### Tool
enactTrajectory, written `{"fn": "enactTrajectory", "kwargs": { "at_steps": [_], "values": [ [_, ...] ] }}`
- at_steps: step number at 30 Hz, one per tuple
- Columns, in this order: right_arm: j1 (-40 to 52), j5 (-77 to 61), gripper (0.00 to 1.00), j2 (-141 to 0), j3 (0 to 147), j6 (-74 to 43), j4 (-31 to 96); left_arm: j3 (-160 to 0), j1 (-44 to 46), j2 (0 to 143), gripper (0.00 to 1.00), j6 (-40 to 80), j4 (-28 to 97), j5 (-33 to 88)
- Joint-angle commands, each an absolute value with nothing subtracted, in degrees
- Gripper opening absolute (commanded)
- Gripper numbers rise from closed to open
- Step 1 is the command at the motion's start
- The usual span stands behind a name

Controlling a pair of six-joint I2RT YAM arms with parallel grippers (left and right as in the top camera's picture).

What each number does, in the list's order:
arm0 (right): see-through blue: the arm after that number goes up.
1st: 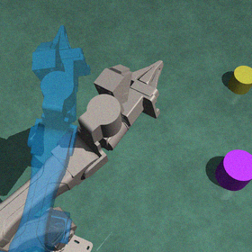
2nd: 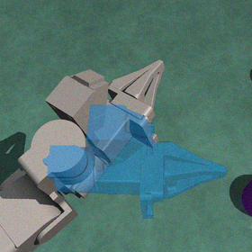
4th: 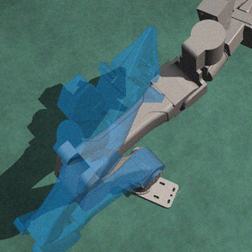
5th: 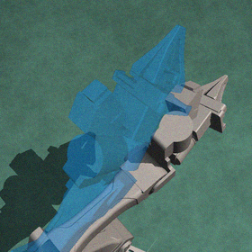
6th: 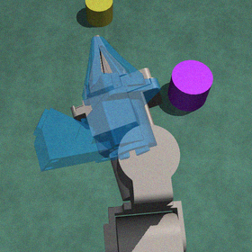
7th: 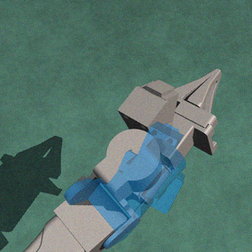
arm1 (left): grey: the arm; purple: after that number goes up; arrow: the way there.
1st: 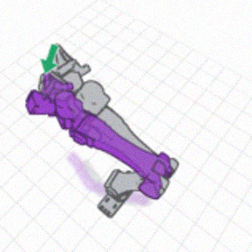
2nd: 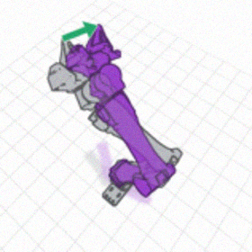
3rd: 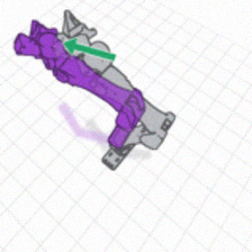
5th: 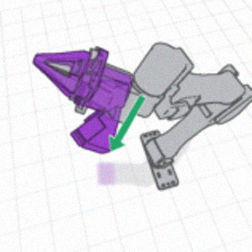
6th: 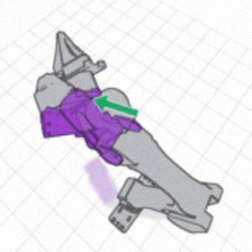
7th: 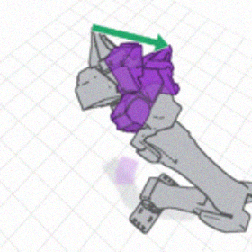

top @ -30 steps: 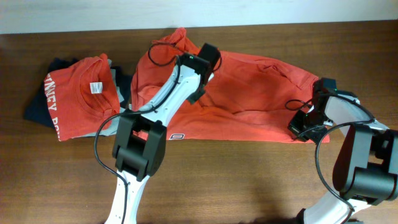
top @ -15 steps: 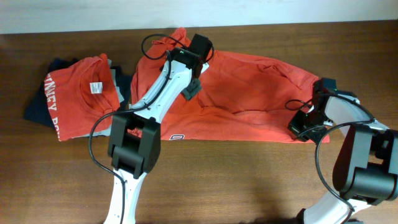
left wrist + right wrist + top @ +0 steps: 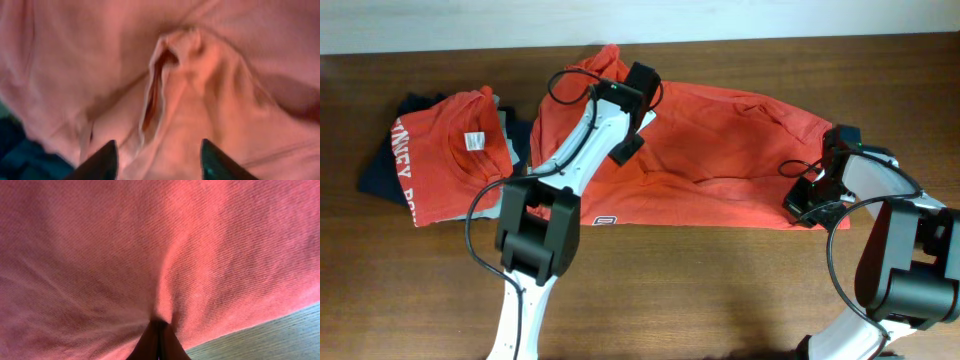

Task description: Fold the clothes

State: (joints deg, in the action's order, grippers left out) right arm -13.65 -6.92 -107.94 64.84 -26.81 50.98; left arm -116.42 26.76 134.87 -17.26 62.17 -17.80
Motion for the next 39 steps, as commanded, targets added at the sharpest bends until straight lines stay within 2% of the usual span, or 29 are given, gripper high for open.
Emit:
{"fn": "enactTrajectory", "kwargs": {
  "at_steps": [1, 4, 7, 9, 13, 20, 21, 23, 25, 27, 29, 30, 34, 39],
  "values": [
    [-13.9, -0.8, 0.04, -110.2, 62.8, -27.5, 51.2, -115.3, 25.9, 137.7, 0.47, -17.5, 60.6, -18.0],
    [-13.9, -0.9, 0.04, -110.2, 62.8, -27.5, 51.2, -115.3, 25.0, 138.8, 0.33, -17.6, 59.3, -18.0],
    [-13.9, -0.9, 0.04, -110.2, 62.8, -27.5, 51.2, -115.4, 24.2, 138.8, 0.09, -17.5, 59.4, -19.1],
    [-13.9, -0.9, 0.04, -110.2, 62.8, -27.5, 51.2, -116.1, 24.2, 138.7, 0.01, -17.5, 60.1, -22.3],
    [-13.9, -0.8, 0.04, -110.2, 62.8, -27.5, 51.2, -119.0, 24.2, 138.7, 0.0, -18.8, 62.0, -28.3],
    [-13.9, -0.8, 0.04, -110.2, 62.8, -27.5, 51.2, -120.9, 24.1, 138.7, 0.0, -26.0, 58.2, -28.4],
    [-13.9, -0.8, 0.04, -110.2, 62.8, -27.5, 51.2, -120.9, 24.1, 138.7, 0.02, -27.0, 56.4, -28.5],
    [-13.9, -0.8, 0.04, -110.2, 62.8, -27.5, 51.2, -120.9, 24.1, 138.7, 0.14, -27.1, 54.4, -29.0],
    [-13.9, -0.8, 0.04, -110.2, 62.8, -27.5, 51.3, -120.9, 24.1, 138.7, 0.4, -27.1, 53.3, -29.5],
    [-13.9, -0.8, 0.04, -110.2, 62.8, -27.5, 51.3, -120.9, 24.1, 138.7, 0.75, -27.1, 53.2, -30.3],
    [-13.9, -0.8, 0.04, -110.2, 62.8, -27.5, 51.4, -121.4, 24.1, 138.6, 0.84, -25.9, 54.1, -32.7],
    [-13.9, -0.8, 0.04, -110.2, 62.8, -27.5, 51.4, -122.2, 24.1, 138.6, 0.91, -24.4, 55.2, -33.8],
    [-13.9, -0.8, 0.04, -110.1, 63.0, -27.2, 51.5, -129.6, 24.0, 138.0, 0.92, -15.6, 66.0, -32.7],
    [-13.9, -1.5, 0.05, -108.9, 67.6, -23.8, 54.2, -139.0, 22.8, 136.6, 0.91, -7.6, 82.8, -22.0]
  ]
}}
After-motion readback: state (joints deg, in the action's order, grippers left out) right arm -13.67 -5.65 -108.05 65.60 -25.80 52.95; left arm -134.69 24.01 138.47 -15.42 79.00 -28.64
